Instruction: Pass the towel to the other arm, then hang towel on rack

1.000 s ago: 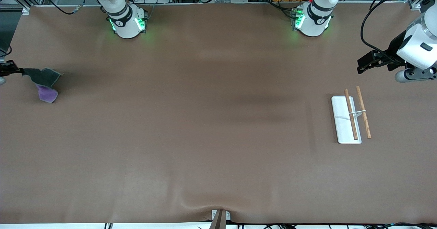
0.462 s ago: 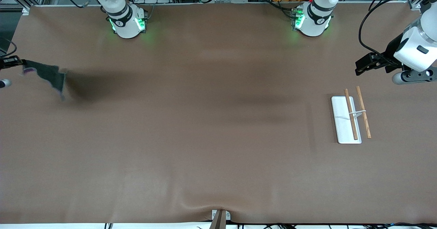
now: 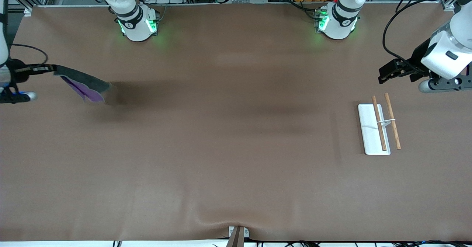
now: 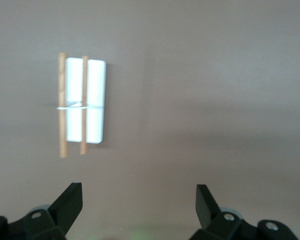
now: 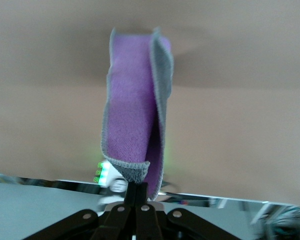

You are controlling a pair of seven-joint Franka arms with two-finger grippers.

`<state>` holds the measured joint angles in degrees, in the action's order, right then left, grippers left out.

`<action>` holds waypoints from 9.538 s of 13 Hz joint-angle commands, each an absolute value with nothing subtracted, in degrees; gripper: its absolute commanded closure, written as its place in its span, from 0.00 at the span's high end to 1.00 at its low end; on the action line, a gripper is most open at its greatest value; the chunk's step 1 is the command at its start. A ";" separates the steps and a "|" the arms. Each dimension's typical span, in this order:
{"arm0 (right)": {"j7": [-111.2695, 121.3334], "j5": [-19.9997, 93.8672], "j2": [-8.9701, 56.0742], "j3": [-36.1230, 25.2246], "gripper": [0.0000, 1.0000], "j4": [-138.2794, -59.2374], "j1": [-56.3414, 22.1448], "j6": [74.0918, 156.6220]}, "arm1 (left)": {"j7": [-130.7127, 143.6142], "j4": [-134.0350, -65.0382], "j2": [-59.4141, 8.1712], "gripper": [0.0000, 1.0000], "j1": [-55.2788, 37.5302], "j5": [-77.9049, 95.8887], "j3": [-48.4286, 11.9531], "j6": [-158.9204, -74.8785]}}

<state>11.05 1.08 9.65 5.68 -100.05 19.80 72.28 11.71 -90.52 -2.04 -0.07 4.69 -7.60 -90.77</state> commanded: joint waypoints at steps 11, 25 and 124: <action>-54.36 33.46 9.31 5.01 0.00 -100.20 -11.93 92.34 | 43.22 -84.56 -17.66 1.00 -14.58 11.25 -7.82 -111.95; -75.94 67.22 17.31 5.01 0.00 -97.92 -34.62 146.24 | 74.96 -82.27 -22.59 1.00 -24.52 13.19 -7.56 -112.79; -1.23 0.26 2.11 3.43 1.00 -77.34 2.20 75.06 | -50.36 -83.85 -34.63 1.00 34.19 9.40 -10.19 -95.71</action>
<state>-0.47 0.19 1.86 3.02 -78.75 1.51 75.82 -49.64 -86.32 -34.06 33.70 9.85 -9.45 -96.23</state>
